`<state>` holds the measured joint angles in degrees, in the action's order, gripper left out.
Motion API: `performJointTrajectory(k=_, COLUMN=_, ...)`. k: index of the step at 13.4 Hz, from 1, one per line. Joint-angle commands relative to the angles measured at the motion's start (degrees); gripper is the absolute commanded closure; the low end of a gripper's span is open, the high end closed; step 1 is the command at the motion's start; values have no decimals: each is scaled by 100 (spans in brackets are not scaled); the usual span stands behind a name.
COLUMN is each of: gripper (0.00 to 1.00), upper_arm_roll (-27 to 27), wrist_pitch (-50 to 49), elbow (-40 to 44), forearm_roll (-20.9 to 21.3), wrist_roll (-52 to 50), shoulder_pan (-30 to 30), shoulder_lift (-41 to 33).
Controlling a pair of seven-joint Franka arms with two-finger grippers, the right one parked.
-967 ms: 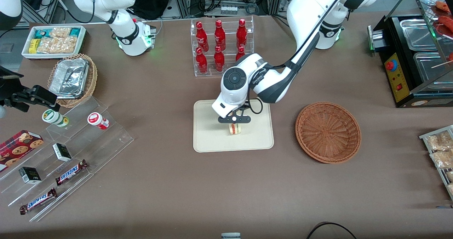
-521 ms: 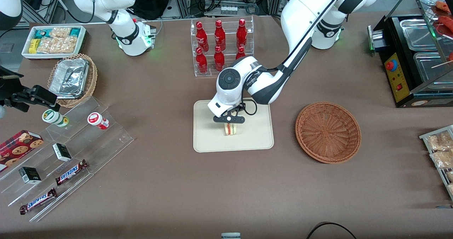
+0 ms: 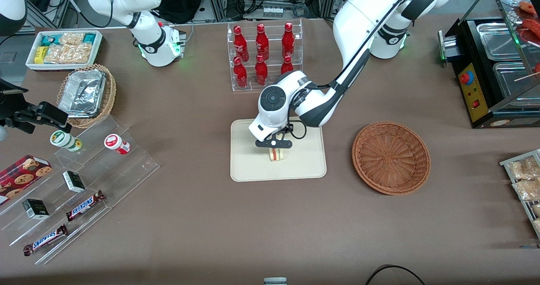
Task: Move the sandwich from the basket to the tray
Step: 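Lower the sandwich onto the tray and open the left gripper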
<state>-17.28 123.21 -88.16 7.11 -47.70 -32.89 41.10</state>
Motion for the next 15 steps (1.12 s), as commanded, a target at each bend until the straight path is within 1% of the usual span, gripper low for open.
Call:
performJointTrajectory(k=1, gripper=27, upper_arm_roll=58, wrist_pitch=-7, elbow=115, forearm_roll=62, wrist_roll=-20, shoulder_pan=-95, shoulder_lift=48)
performJointTrajectory(k=2, gripper=1, upper_arm_roll=58, wrist_pitch=-7, elbow=124, forearm_roll=71, wrist_roll=-20, shoulder_pan=-95, shoulder_lift=30)
performJointTrajectory(k=5, gripper=0, upper_arm_roll=67, wrist_pitch=-95, elbow=150, forearm_roll=62, wrist_roll=-46, shoulder_pan=-78, shoulder_lift=-145)
performJointTrajectory(k=9, gripper=0, upper_arm_roll=102, wrist_pitch=-849, elbow=133, forearm_roll=-8, wrist_roll=-73, shoulder_pan=45, shoulder_lift=-917)
performJointTrajectory(k=12, gripper=0, upper_arm_roll=93, wrist_pitch=-1543, elbow=124, forearm_roll=-34, wrist_roll=-55, shoulder_pan=519, shoulder_lift=-1734)
performJointTrajectory(k=15, gripper=0, upper_arm_roll=102, wrist_pitch=-2386, elbow=115, forearm_roll=-280, wrist_roll=6, shoulder_pan=1151, shoulder_lift=-2612)
